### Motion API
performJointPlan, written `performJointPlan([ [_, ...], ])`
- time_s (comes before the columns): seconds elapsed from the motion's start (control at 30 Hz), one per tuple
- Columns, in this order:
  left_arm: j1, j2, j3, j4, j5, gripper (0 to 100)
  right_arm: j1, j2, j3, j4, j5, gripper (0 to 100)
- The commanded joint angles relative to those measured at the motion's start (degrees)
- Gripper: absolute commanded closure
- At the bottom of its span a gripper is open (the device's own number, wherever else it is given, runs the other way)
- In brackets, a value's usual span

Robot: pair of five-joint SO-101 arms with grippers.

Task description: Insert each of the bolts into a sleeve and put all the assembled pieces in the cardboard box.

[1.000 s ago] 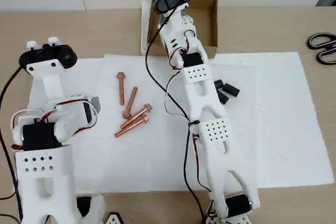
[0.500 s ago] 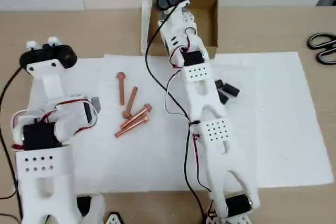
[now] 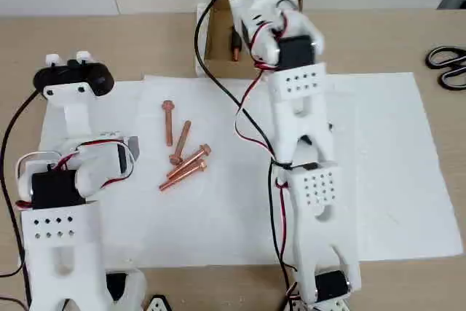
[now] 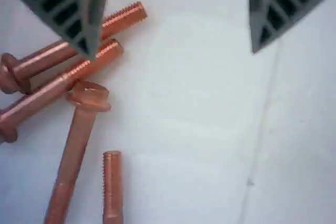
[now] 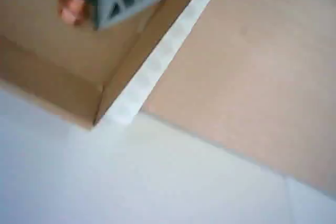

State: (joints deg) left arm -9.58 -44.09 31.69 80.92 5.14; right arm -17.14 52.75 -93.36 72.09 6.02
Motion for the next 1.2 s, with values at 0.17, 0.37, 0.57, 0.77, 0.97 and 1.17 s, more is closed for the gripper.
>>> performJointPlan([
  [0.17,-0.26,-0.79,-3.38,-0.53,-1.41,82,0.92,-19.91,-2.9,24.75,4.4,87.6],
  [0.37,-0.26,-0.79,-3.38,-0.44,-1.41,82,7.43,-29.05,4.31,25.27,4.31,87.6],
  [0.57,-0.35,-0.79,-3.38,-0.44,-1.41,82,11.91,-49.8,32.62,25.1,4.75,87.6],
  [0.77,-0.35,-0.79,-3.38,-0.44,-1.41,82,14.64,-73.27,62.59,23.43,5.71,87.6],
  [0.97,-0.35,-0.79,-3.38,-0.44,-1.41,82,18.95,-88.22,87.74,15.43,5.89,87.6],
  [1.17,-0.35,-0.79,-3.12,-0.44,-1.41,82,23.87,-88.13,105.67,0.84,6.15,87.6],
])
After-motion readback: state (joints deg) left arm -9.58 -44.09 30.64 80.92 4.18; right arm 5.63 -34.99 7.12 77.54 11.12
